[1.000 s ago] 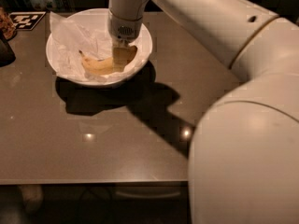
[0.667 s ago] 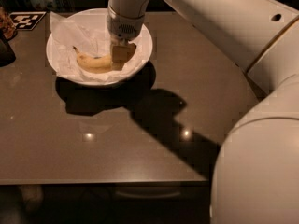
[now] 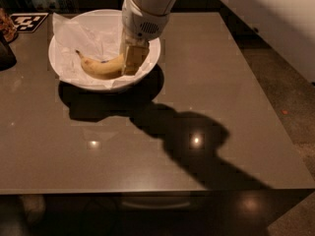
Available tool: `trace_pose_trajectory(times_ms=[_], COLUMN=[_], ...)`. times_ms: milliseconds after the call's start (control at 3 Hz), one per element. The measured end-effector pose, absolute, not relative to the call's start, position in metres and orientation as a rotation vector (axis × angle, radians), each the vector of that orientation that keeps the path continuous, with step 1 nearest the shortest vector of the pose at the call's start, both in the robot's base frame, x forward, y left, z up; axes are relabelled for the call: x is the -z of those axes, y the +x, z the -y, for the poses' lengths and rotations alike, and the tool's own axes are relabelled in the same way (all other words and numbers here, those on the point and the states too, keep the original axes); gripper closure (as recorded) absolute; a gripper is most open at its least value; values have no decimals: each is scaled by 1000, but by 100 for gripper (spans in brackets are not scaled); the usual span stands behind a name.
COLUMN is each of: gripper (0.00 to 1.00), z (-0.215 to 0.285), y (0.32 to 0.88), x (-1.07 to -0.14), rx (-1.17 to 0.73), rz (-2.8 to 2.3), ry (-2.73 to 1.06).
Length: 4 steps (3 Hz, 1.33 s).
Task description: Pick banana from white bowl
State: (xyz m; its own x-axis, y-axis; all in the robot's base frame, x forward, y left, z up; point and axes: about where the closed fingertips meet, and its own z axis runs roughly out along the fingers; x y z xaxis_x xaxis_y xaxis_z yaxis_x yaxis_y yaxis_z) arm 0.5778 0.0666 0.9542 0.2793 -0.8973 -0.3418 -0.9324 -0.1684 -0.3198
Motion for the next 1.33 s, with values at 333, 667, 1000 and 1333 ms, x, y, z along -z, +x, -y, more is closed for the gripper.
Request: trace_pose_trajectory(times_ms=[333, 667, 1000, 1333], gripper=[100, 100, 100, 100], z=[-57, -46, -29, -28], y=[548, 523, 480, 479], x=[-969, -977, -974, -972], rx=[-112, -125, -159, -164], rz=[-1579, -1531, -1513, -1517], ry=[-2073, -2046, -1981, -1978])
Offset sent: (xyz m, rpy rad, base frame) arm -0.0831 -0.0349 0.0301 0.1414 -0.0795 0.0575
